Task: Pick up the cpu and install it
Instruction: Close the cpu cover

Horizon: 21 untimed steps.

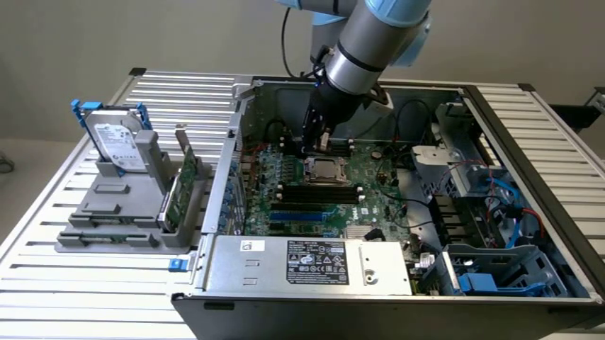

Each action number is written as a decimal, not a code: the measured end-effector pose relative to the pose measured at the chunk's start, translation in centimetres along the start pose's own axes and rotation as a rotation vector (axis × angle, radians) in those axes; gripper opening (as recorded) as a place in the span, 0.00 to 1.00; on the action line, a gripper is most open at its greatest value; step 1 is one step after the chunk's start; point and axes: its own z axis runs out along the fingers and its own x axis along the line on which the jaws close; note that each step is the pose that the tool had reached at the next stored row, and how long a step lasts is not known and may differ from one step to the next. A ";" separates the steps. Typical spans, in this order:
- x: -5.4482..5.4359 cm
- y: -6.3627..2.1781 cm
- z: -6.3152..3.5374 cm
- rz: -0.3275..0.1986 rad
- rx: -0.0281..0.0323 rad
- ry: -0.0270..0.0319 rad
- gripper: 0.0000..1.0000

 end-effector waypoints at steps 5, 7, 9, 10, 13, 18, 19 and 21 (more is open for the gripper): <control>-0.1 0.14 0.72 -0.001 -0.0286 -0.0053 0.11; -0.1 0.19 0.97 -0.001 -0.0335 -0.0058 0.11; -0.2 0.30 1.43 -0.001 -0.0411 -0.0070 0.11; -0.2 0.34 1.53 -0.001 -0.0440 -0.0071 0.11; -0.2 0.39 1.69 -0.002 -0.0512 -0.0076 0.11; -0.2 0.43 1.79 -0.002 -0.0579 -0.0080 0.11; -0.2 0.44 1.80 -0.002 -0.0588 -0.0081 0.11; -0.2 0.47 1.81 -0.002 -0.0599 -0.0081 0.11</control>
